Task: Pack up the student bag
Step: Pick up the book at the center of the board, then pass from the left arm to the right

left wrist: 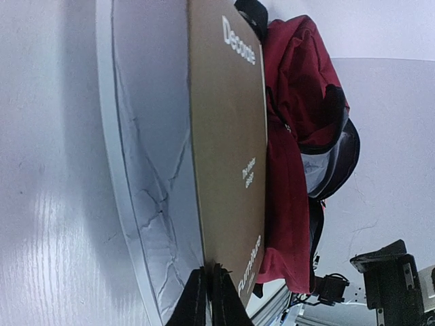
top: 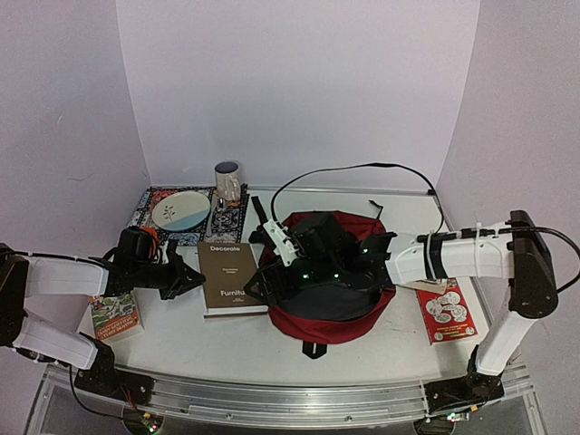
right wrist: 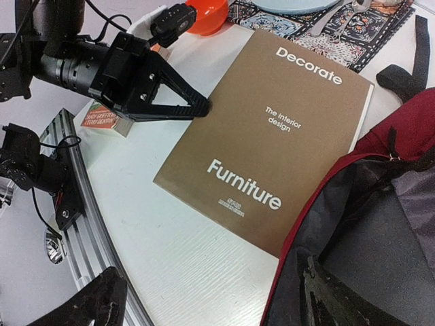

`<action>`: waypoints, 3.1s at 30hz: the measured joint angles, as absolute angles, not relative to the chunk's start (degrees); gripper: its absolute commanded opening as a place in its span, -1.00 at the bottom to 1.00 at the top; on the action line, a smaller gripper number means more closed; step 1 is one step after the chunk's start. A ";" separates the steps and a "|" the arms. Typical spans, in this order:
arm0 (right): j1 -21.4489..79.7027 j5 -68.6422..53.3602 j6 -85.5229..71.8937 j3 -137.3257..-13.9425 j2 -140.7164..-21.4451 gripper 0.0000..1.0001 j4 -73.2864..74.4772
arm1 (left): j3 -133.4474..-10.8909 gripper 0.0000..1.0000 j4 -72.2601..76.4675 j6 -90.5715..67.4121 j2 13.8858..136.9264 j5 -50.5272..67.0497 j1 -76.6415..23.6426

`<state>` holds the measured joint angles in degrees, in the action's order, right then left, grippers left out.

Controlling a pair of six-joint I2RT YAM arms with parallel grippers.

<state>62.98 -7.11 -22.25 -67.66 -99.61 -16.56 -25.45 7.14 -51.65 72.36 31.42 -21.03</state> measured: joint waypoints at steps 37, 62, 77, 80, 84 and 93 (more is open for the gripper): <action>63.33 -5.78 -57.12 -61.76 -106.92 0.97 -44.99 | -15.22 -1.00 12.47 -76.85 39.36 19.41 -21.58; 61.38 -8.31 -64.73 -67.74 -114.77 0.80 -64.44 | -15.18 -1.00 22.56 -82.91 37.93 21.47 -23.16; 60.13 -8.37 -67.39 -67.80 -117.56 0.16 -72.35 | -13.37 -0.99 25.66 -83.88 38.74 21.77 -24.75; 59.95 -8.33 -67.42 -67.54 -117.56 0.06 -72.49 | -12.55 -0.89 26.19 -83.48 39.77 21.76 -24.77; 59.42 -8.41 -67.37 -66.16 -117.56 -0.01 -72.51 | -12.34 -0.59 26.44 -81.74 42.21 21.95 -24.91; 57.33 -8.60 -67.36 -62.10 -116.72 -0.08 -72.84 | -12.39 0.07 27.49 -74.10 45.38 21.28 -25.15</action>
<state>57.33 -8.60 -67.36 -62.10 -116.72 -72.84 -12.39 27.49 -74.10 45.38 21.28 -25.15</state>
